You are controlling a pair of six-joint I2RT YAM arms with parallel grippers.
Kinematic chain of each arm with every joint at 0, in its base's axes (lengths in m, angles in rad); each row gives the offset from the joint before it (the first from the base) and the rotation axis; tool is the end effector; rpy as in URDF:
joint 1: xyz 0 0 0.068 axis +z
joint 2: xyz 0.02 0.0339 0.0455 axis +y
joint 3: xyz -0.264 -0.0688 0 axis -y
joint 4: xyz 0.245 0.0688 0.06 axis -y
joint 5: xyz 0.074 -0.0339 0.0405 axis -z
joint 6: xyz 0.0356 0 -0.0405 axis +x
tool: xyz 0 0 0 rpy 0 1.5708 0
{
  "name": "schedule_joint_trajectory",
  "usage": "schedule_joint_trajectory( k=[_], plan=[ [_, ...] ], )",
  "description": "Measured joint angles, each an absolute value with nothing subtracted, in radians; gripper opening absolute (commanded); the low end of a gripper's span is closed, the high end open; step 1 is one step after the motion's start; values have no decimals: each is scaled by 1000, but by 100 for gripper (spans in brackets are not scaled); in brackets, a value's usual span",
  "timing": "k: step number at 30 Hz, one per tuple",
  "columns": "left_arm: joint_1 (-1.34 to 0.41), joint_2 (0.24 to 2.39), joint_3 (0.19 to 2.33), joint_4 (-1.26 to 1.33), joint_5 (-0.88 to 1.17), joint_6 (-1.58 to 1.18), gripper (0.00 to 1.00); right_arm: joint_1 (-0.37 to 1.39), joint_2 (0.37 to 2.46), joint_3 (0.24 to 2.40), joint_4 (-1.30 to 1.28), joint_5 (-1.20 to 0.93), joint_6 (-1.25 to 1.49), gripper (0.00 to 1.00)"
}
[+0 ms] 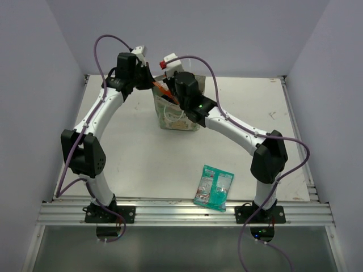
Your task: Place the snacks into the paper bag
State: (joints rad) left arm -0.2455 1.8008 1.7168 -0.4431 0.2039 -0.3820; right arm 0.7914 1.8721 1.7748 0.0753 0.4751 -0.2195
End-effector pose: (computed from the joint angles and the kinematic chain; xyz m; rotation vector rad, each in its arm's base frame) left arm 0.4090 -0.1099 0.3550 -0.0203 2.1413 -0.5874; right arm 0.3304 0.3113 0.3992 -0.4287 1.5319 0.0676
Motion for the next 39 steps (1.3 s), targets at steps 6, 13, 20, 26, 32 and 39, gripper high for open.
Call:
schedule_joint_trajectory(
  k=[6, 13, 20, 26, 32, 39],
  plan=[
    [-246, 1801, 1718, -443, 215, -382, 0, 791, 1870, 1566, 36, 477, -170, 1],
    [-250, 1804, 1730, -448, 231, -382, 0, 798, 1807, 1560, -53, 499, -153, 61],
    [-250, 1809, 1732, -448, 232, -382, 0, 904, 1498, 1625, -97, 542, -198, 72],
    [-250, 1815, 1738, -446, 232, -382, 0, 933, 1153, 1407, -237, 521, -91, 79],
    [-250, 1816, 1738, -447, 231, -382, 0, 929, 1124, 955, -403, 388, 115, 89],
    [-250, 1816, 1738, -450, 227, -382, 0, 937, 1198, 725, -477, 232, 287, 99]
  ],
)
